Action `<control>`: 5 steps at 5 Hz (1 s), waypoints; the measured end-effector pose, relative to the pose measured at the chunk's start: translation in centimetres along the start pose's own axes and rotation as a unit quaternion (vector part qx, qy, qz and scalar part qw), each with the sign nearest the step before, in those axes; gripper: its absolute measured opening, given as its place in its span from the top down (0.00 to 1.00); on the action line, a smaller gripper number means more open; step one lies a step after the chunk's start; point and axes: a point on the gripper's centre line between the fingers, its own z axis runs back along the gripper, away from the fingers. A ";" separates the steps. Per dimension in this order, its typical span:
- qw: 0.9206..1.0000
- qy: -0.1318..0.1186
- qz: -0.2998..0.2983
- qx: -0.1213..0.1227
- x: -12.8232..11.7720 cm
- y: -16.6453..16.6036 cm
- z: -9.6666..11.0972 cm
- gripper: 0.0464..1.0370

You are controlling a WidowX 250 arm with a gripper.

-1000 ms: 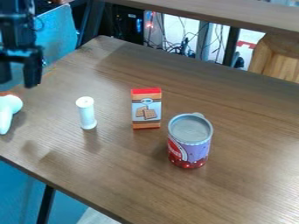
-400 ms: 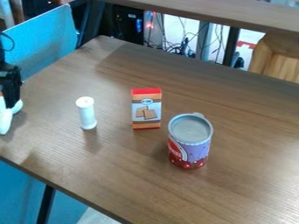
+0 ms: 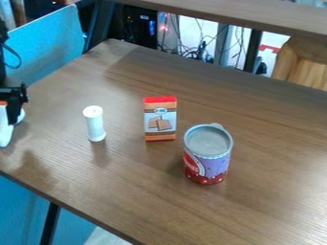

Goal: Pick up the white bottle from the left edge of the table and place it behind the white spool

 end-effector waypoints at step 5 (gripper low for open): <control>0.999 0.000 0.039 0.023 0.3 -1.6 -3.3 0.07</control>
